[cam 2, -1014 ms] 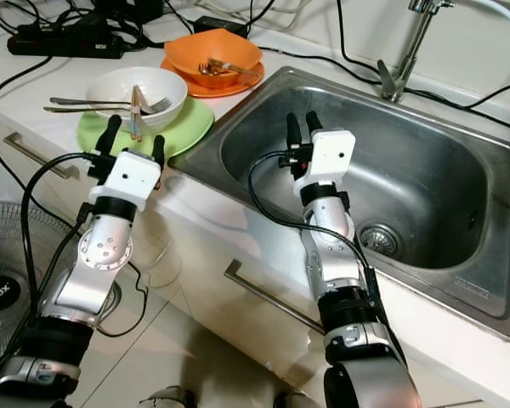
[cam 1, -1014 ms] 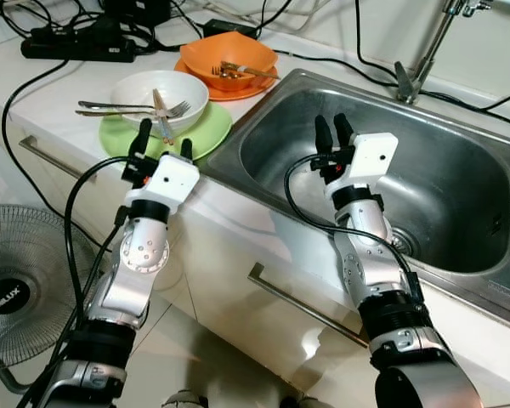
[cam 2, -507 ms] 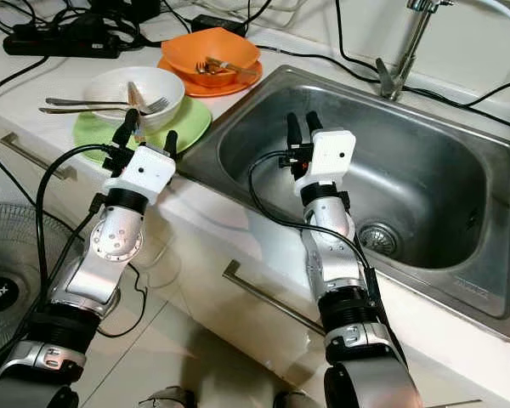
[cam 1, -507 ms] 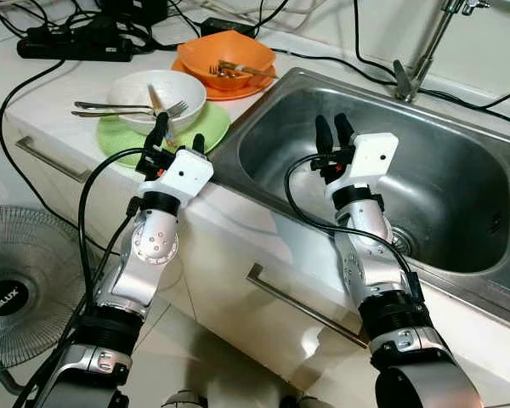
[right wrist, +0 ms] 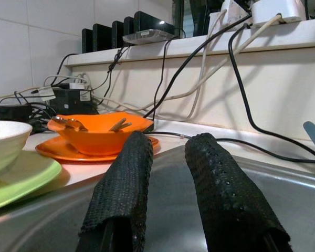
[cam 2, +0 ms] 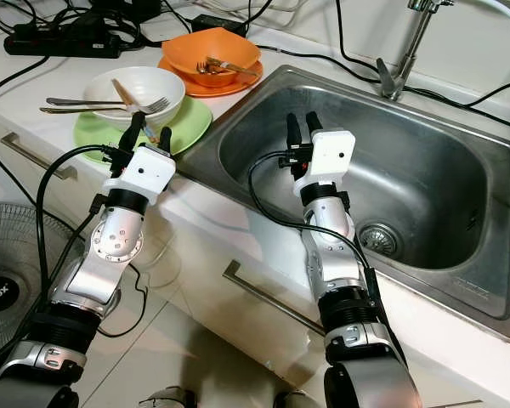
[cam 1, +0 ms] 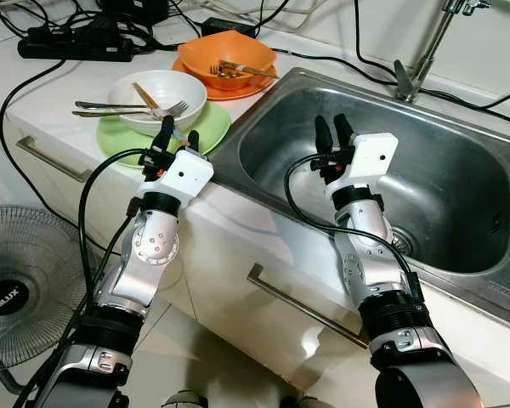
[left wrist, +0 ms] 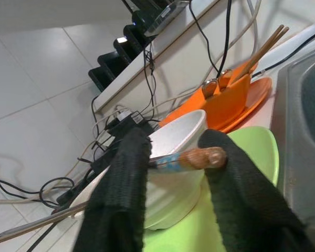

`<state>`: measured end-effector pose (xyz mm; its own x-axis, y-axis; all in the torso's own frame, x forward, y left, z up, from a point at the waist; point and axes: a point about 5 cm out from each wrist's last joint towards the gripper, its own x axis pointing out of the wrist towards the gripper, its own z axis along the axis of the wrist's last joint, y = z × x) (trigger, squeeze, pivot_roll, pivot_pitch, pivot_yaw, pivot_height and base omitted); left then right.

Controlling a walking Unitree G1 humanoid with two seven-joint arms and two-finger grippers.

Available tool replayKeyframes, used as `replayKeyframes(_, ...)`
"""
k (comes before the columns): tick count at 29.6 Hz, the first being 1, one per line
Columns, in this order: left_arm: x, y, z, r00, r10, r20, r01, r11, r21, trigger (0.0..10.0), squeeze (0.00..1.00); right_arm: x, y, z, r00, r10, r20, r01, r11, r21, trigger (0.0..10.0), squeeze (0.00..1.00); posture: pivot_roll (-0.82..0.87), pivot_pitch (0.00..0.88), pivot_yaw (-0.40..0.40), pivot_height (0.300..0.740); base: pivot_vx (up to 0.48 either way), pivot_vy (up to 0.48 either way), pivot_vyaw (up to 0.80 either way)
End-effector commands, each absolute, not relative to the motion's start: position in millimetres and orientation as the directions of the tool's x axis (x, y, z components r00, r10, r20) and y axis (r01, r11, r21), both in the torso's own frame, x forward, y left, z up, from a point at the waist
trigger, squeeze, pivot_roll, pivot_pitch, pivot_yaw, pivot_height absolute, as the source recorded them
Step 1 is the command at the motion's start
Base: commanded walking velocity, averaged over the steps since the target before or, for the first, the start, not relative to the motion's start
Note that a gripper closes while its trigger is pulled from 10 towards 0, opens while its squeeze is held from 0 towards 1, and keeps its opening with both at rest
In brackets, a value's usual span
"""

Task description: Kitchen organization

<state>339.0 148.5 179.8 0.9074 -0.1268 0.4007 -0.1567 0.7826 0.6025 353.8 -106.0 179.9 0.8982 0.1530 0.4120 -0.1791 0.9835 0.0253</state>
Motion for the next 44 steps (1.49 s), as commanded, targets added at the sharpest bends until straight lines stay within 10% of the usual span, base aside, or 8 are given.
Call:
replayKeyframes(1, 340, 145, 183, 0.898, -0.134, 0.418, -0.162, 0.785, 0.599, 0.0, 0.0, 355, -109, 181, 0.897, 0.145, 0.417, -0.175, 0.984, 0.034, 10.0, 0.0, 0.12, 0.062, -0.028, 0.74, 0.0, 0.0, 0.0)
replayKeyframes(35, 325, 116, 247, 0.727, -0.269, 0.631, -0.148, 0.837, 0.527, 0.0, 0.0, 356, -110, 179, 0.901, 0.136, 0.411, -0.166, 0.985, 0.037, 10.0, 0.0, 0.13, 0.075, -0.032, 0.74, 0.0, 0.0, 0.0)
replayKeyframes(36, 322, 108, 250, 0.711, -0.311, 0.631, -0.1, 0.843, 0.528, 2.9, 0.0, 356, -110, 179, 0.902, 0.135, 0.41, -0.165, 0.986, 0.038, 10.0, 0.0, 0.13, 0.076, -0.031, 0.74, 0.0, 0.0, 0.0)
replayKeyframes(37, 316, 91, 253, 0.671, -0.394, 0.628, -0.004, 0.845, 0.535, 10.0, 0.0, 355, -110, 178, 0.903, 0.134, 0.408, -0.164, 0.986, 0.039, 10.0, 0.0, 0.13, 0.076, -0.031, 0.74, 0.0, 0.0, 0.0)
replayKeyframes(40, 312, 80, 253, 0.658, -0.432, 0.617, 0.079, 0.854, 0.514, 10.0, 0.0, 356, -111, 177, 0.905, 0.131, 0.404, -0.158, 0.987, 0.034, 10.0, 0.0, 0.13, 0.079, -0.03, 0.74, 0.0, 0.0, 0.0)
replayKeyframes(42, 311, 73, 251, 0.66, -0.456, 0.597, 0.141, 0.856, 0.498, 10.0, 0.0, 356, -112, 177, 0.907, 0.125, 0.402, -0.147, 0.989, 0.025, 10.0, 0.98, 0.13, 0.079, -0.03, 0.74, 0.0, 0.0, 0.0)
replayKeyframes(44, 310, 68, 248, 0.664, -0.482, 0.572, 0.199, 0.851, 0.486, 10.0, 0.0, 356, -114, 177, 0.909, 0.117, 0.399, -0.132, 0.991, 0.011, 10.0, 1.0, 0.13, 0.079, -0.03, 0.74, 0.0, 0.0, 0.0)
